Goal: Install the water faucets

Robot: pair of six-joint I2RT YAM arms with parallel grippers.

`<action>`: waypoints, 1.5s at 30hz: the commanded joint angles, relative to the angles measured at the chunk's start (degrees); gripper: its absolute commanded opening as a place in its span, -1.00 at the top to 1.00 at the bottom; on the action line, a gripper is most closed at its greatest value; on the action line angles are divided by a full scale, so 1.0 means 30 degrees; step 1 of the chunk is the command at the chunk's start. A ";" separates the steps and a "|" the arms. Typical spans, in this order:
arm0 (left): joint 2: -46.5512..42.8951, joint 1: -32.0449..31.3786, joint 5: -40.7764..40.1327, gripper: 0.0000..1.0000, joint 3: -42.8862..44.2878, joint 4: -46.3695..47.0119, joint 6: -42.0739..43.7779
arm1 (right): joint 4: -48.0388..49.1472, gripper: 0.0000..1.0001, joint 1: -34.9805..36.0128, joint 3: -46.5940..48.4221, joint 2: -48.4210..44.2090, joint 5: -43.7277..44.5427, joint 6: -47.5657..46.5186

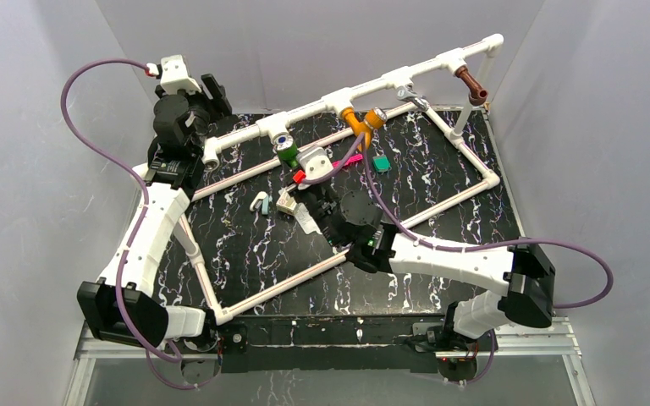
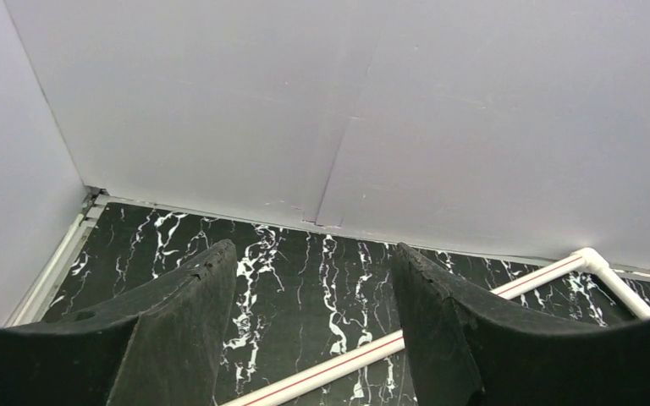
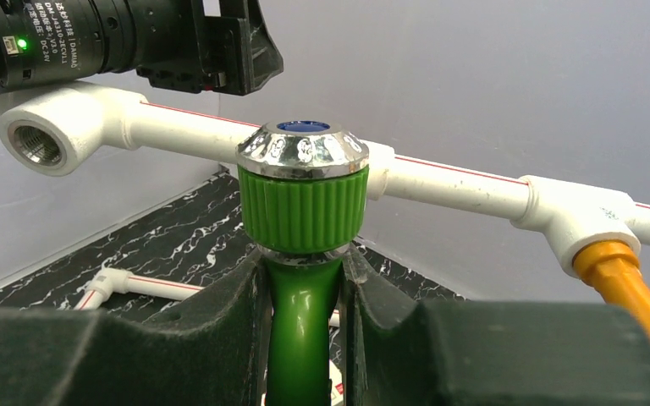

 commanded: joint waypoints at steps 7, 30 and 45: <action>0.2911 0.0331 0.1088 -0.24 -0.2573 -0.4772 -0.0652 | 0.4572 0.97 0.0118 -0.0729 0.0218 0.0982 -0.1410; 0.3148 0.0330 0.1216 -0.18 -0.2544 -0.4846 -0.0593 | 0.5613 0.97 0.0186 -0.0704 0.0958 0.0229 -0.2692; 0.3126 0.0330 0.1259 -0.17 -0.2553 -0.4845 -0.0601 | 0.6239 0.97 0.0172 -0.1052 0.1578 0.0477 -0.2875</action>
